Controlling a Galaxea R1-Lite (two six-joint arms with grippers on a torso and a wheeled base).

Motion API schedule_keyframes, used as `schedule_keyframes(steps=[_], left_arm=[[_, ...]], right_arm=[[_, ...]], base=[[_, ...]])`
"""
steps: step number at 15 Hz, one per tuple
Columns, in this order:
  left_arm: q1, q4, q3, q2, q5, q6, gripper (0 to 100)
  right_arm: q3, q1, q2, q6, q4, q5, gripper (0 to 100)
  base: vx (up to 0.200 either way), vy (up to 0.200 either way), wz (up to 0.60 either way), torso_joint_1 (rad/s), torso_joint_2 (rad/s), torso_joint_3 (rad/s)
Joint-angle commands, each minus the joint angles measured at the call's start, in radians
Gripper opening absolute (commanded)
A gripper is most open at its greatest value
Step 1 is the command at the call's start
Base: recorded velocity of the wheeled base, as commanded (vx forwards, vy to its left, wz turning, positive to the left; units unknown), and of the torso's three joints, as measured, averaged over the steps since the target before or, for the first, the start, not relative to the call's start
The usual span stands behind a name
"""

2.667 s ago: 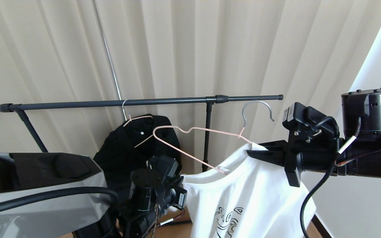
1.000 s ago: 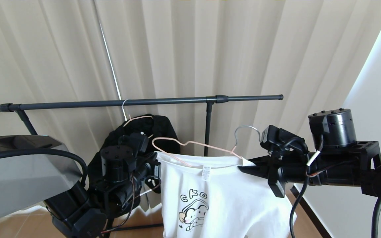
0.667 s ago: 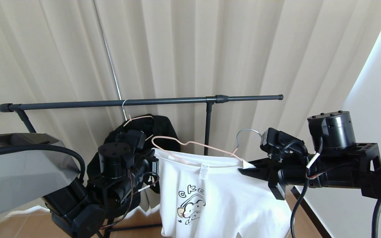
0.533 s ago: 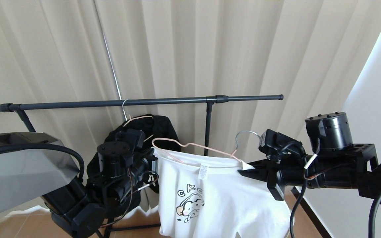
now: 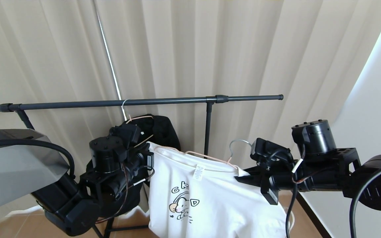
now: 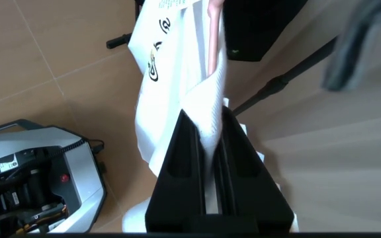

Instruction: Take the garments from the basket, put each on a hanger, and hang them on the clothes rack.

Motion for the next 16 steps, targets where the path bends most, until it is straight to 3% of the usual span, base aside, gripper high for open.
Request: schedule_keyframes(steps=[1,5,8,12,16], left_arm=[[0.002,0.007,-0.001,-0.029,0.001,0.014,0],[-0.011,0.131,-0.025,-0.124,-0.001,0.031,0],[-0.078,0.222,-0.041,-0.178,-0.001,0.068,0],[-0.188,0.426,-0.107,-0.231,0.027,0.094,0],[-0.236,0.501,-0.145,-0.250,0.067,0.105,0]], right_arm=[[-0.004,0.000,0.030,-0.001,0.001,-0.001,0],[-0.012,0.000,0.048,0.000,0.001,-0.017,0],[-0.033,0.000,0.050,0.005,-0.002,-0.041,0],[-0.050,0.000,0.031,0.009,-0.001,-0.060,0],[-0.061,-0.012,0.025,0.009,-0.001,-0.063,0]], base=[[0.000,0.000,0.00,0.000,0.00,0.000],[0.000,0.000,0.00,0.000,0.00,0.000],[0.000,0.000,0.00,0.000,0.00,0.000],[0.000,0.000,0.00,0.000,0.00,0.000],[0.000,0.000,0.00,0.000,0.00,0.000]])
